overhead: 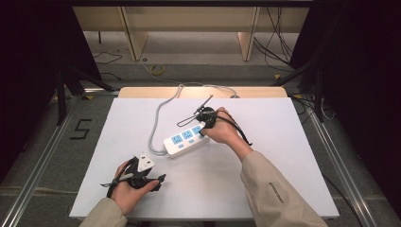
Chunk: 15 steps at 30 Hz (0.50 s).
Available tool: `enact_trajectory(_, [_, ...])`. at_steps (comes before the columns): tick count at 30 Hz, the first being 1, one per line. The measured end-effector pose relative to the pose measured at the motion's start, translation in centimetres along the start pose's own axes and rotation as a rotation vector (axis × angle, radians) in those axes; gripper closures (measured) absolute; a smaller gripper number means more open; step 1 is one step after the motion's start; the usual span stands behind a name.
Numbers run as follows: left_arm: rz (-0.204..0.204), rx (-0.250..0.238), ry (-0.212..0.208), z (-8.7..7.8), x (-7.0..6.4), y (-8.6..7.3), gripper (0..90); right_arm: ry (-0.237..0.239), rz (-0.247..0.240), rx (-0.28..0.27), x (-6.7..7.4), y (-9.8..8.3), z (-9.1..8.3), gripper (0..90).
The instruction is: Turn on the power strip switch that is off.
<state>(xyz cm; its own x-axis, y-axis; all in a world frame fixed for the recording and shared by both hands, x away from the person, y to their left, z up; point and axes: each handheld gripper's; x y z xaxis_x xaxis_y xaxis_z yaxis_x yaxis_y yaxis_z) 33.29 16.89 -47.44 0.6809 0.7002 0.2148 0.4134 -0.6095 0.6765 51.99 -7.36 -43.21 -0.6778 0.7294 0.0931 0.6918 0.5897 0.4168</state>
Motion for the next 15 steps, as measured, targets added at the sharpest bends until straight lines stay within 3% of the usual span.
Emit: enact_trajectory(15, [-0.001,-0.002,-0.001,0.02,0.01,0.00,29.5,-0.006,-0.013,0.013,0.49,0.50,0.25,90.0])
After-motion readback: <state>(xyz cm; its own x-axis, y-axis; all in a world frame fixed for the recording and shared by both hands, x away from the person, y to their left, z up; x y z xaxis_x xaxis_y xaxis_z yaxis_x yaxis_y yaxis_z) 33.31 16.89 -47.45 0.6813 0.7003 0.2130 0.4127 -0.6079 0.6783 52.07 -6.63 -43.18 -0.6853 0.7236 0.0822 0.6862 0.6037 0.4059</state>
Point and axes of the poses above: each handheld gripper's, and its own axes: z roughly forward along the jaws, y roughly out of its top, x roughly to its left, and after that the axes turned 11 degrees about z, right-handed
